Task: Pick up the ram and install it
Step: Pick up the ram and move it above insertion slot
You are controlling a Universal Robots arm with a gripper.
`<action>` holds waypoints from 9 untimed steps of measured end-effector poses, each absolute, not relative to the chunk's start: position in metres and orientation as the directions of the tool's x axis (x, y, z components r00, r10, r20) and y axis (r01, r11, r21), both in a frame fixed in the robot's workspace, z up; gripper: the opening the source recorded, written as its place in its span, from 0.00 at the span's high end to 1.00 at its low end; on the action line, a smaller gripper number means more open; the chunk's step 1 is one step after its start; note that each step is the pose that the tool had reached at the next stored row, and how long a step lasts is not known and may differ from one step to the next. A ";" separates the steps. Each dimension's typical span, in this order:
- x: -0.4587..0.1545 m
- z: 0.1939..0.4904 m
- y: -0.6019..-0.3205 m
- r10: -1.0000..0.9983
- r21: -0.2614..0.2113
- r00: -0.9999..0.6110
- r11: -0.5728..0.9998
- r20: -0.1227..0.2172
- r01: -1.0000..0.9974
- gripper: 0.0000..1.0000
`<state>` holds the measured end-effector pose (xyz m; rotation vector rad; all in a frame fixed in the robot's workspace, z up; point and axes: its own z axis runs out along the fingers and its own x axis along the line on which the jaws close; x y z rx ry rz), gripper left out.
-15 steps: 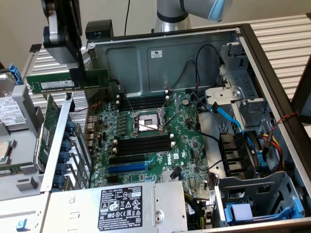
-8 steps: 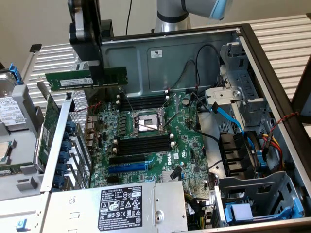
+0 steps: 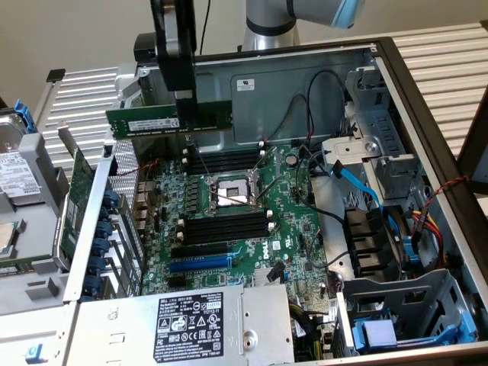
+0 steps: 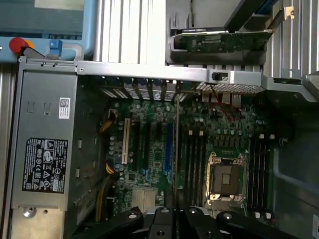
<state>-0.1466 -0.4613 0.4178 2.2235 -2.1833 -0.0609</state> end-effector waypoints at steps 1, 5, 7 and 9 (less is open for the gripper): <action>-0.142 0.418 -0.461 -1.000 0.045 0.018 -0.018 -0.011 -0.999 0.87; -0.128 0.418 -0.456 -1.000 0.045 0.018 -0.018 -0.010 -0.999 0.87; -0.126 0.417 -0.450 -1.000 0.045 0.018 -0.018 -0.010 -0.999 0.87; -0.125 0.416 -0.443 -1.000 0.045 0.018 -0.018 -0.010 -0.999 0.87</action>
